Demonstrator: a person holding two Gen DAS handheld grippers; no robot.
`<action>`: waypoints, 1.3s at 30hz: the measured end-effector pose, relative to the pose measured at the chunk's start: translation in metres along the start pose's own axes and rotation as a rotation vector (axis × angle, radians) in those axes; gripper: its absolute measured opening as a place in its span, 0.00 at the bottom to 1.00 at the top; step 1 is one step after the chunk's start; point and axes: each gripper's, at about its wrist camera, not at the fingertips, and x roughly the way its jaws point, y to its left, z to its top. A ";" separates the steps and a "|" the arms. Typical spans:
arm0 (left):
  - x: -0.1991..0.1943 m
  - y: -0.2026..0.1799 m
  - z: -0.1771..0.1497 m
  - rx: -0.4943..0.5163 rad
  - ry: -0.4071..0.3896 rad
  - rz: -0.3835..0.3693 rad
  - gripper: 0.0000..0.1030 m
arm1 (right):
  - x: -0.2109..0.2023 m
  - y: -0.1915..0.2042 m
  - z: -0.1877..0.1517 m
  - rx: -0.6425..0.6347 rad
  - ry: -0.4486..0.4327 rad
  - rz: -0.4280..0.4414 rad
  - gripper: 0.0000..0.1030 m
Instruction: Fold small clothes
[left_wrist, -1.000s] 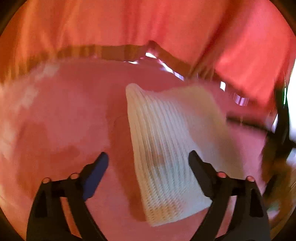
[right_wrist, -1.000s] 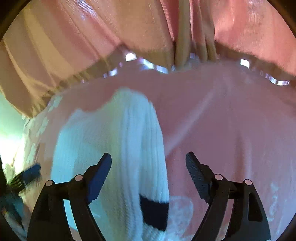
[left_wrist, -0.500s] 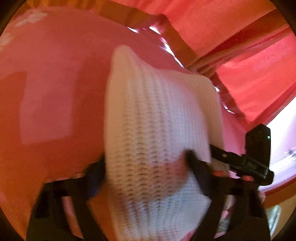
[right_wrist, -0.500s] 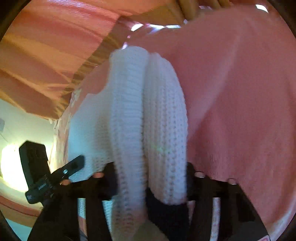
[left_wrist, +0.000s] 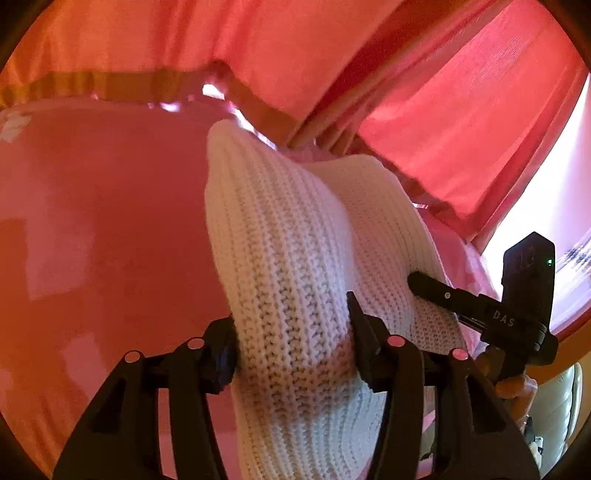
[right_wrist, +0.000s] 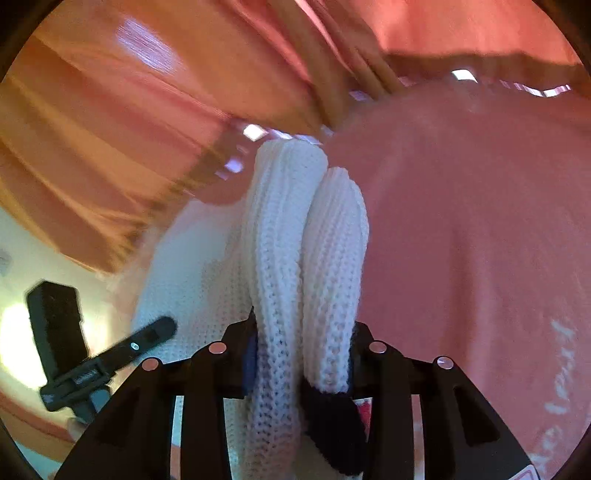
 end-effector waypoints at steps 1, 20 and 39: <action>0.013 0.002 -0.003 -0.003 0.026 0.023 0.50 | 0.008 -0.005 -0.002 0.004 0.021 -0.029 0.37; 0.053 0.009 -0.016 -0.048 0.076 0.098 0.52 | 0.025 -0.021 -0.010 0.079 0.062 0.040 0.35; -0.186 -0.081 0.009 0.335 -0.281 0.147 0.46 | -0.173 0.186 -0.045 -0.181 -0.431 0.127 0.34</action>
